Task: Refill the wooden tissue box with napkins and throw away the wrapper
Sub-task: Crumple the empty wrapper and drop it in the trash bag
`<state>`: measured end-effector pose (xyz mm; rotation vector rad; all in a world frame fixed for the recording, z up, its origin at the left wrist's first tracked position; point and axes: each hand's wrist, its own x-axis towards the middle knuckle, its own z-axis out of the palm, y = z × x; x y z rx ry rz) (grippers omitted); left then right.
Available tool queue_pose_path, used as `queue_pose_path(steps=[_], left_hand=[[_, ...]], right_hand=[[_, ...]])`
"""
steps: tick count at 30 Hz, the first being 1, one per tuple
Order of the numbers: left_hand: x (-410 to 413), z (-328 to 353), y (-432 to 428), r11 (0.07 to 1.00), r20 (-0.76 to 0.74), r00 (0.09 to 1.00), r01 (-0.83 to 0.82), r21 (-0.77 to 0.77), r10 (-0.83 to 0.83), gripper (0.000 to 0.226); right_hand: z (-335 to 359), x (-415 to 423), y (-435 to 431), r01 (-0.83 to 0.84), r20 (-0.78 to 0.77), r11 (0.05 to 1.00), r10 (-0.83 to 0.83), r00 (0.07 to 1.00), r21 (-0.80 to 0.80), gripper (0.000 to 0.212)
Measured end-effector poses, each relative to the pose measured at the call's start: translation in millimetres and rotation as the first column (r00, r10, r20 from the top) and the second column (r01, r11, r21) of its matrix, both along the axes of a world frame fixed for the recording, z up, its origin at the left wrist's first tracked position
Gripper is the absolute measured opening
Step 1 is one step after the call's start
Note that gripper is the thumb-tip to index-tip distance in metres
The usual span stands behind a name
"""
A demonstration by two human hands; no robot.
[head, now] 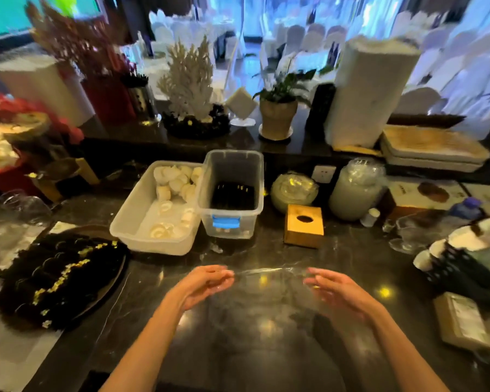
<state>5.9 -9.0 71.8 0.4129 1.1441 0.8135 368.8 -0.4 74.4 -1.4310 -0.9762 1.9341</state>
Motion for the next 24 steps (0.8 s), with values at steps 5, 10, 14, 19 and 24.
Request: queue_pose_path(steps=[5, 10, 14, 19, 24], left_hand=[[27, 187, 42, 0.842, -0.231, 0.972, 0.167, 0.513, -0.052, 0.037], [34, 342, 45, 0.535, -0.217, 0.970, 0.126, 0.836, 0.111, 0.033], [39, 385, 26, 0.249, -0.081, 0.987, 0.045, 0.968, 0.137, 0.034], [44, 389, 31, 0.049, -0.016, 0.997, 0.012, 0.999, 0.075, 0.013], [48, 390, 52, 0.093, -0.007, 0.999, 0.010, 0.996, -0.037, 0.045]], right_hand=[[178, 25, 59, -0.034, 0.042, 0.881, 0.016, 0.999, 0.472, 0.049], [342, 45, 54, 0.030, -0.074, 0.634, 0.043, 0.996, 0.773, 0.051], [400, 62, 19, 0.031, -0.064, 0.427, 0.064, 0.996, 0.904, 0.047], [413, 58, -4, 0.093, -0.089, 0.183, -0.030, 0.996, 0.979, 0.046], [412, 32, -1, 0.205, -0.205, 0.010, -0.045, 0.978, 0.979, 0.071]])
